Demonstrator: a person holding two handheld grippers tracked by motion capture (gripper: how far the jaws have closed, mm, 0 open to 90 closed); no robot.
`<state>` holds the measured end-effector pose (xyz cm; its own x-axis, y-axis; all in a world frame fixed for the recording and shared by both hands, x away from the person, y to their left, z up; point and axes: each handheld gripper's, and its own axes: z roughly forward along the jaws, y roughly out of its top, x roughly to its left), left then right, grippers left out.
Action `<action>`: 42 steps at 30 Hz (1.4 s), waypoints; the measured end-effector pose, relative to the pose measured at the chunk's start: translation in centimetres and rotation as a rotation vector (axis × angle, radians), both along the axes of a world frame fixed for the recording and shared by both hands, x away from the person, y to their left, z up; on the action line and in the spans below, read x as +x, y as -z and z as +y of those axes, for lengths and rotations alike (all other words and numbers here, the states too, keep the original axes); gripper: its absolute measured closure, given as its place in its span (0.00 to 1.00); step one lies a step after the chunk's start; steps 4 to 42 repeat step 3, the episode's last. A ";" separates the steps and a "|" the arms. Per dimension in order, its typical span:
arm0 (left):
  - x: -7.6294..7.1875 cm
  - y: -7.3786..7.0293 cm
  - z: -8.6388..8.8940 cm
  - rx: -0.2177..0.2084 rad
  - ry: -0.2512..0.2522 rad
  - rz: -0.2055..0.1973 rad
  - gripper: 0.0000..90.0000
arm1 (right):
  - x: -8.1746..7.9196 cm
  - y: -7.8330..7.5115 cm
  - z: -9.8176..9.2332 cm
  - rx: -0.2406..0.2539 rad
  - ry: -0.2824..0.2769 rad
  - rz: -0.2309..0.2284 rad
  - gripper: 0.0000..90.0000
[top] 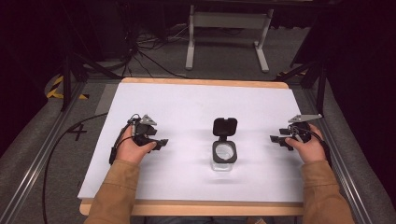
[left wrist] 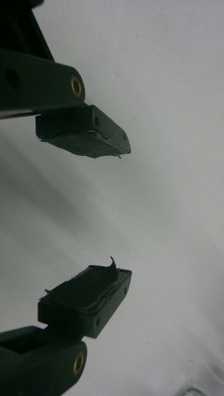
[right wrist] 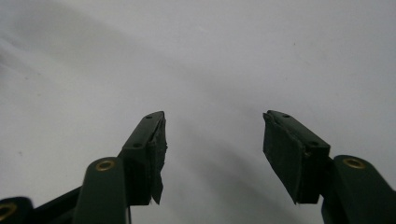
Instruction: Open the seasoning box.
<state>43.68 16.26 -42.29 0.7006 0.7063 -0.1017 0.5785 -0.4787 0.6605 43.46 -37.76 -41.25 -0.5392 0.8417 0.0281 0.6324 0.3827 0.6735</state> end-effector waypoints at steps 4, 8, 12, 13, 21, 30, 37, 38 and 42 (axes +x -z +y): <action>-0.1 -0.3 -0.1 -0.038 -0.007 -0.013 0.37 | -0.1 -0.2 0.2 0.043 0.008 -0.003 0.44; -0.1 -0.3 -0.1 -0.038 -0.007 -0.013 0.37 | -0.1 -0.2 0.2 0.043 0.008 -0.003 0.44; -0.1 -0.3 -0.1 -0.038 -0.007 -0.013 0.37 | -0.1 -0.2 0.2 0.043 0.008 -0.003 0.44; -0.1 -0.3 -0.1 -0.038 -0.007 -0.013 0.37 | -0.1 -0.2 0.2 0.043 0.008 -0.003 0.44; -0.1 -0.3 -0.1 -0.038 -0.007 -0.013 0.37 | -0.1 -0.2 0.2 0.043 0.008 -0.003 0.44; -0.1 -0.3 -0.1 -0.038 -0.007 -0.013 0.37 | -0.1 -0.2 0.2 0.043 0.008 -0.003 0.44; -0.1 -0.3 -0.1 -0.038 -0.007 -0.013 0.37 | -0.1 -0.2 0.2 0.043 0.008 -0.003 0.44; -0.1 -0.3 -0.1 -0.038 -0.007 -0.013 0.37 | -0.1 -0.2 0.2 0.043 0.008 -0.003 0.44; -0.1 -0.3 -0.1 -0.038 -0.007 -0.013 0.37 | -0.1 -0.2 0.2 0.043 0.008 -0.003 0.44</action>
